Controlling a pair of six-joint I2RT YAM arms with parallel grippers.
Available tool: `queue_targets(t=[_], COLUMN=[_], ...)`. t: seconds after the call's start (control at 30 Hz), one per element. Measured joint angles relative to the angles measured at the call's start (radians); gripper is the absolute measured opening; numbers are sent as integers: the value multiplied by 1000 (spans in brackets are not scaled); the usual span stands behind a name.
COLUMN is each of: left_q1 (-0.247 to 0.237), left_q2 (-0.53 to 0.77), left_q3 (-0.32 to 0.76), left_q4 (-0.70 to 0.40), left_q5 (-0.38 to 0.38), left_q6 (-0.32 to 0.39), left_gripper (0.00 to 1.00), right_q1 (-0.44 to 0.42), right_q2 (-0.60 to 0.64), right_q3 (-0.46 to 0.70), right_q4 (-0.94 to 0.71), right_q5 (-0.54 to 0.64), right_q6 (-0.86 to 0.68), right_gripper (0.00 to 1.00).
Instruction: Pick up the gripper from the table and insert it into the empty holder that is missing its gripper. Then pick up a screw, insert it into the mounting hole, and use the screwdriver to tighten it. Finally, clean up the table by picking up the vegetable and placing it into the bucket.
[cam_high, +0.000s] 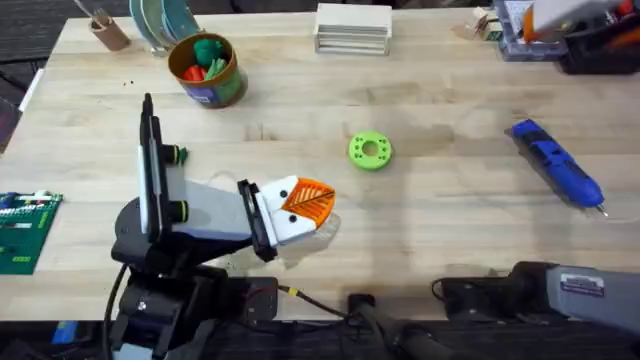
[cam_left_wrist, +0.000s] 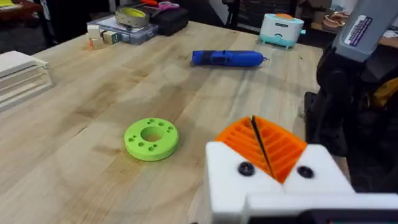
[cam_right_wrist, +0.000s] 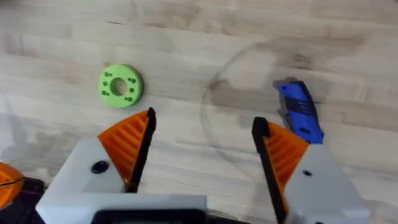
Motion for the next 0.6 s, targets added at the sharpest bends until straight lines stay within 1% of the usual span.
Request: queue_targets(t=[0.1, 0.17, 0.33, 0.5, 0.6], left_q1=[0, 0, 0, 0, 0], left_q2=[0, 0, 0, 0, 0], left_q3=[0, 0, 0, 0, 0], left_q4=[0, 0, 0, 0, 0], left_q5=[0, 0, 0, 0, 0], left_q6=[0, 0, 0, 0, 0], left_gripper=[4, 4, 4, 4, 4], right_q1=[-44, -61, -73, -73, -73], right_q2=[-61, -86, -89, -48, -22], right_q3=[-117, -159, -174, -175, -179], right_q4=[46, 56, 72, 34, 50], right_q5=[1, 1, 18, 143, 186], right_q6=[-25, -44, -86, -115, -132], right_gripper=[985, 986, 987, 986, 987])
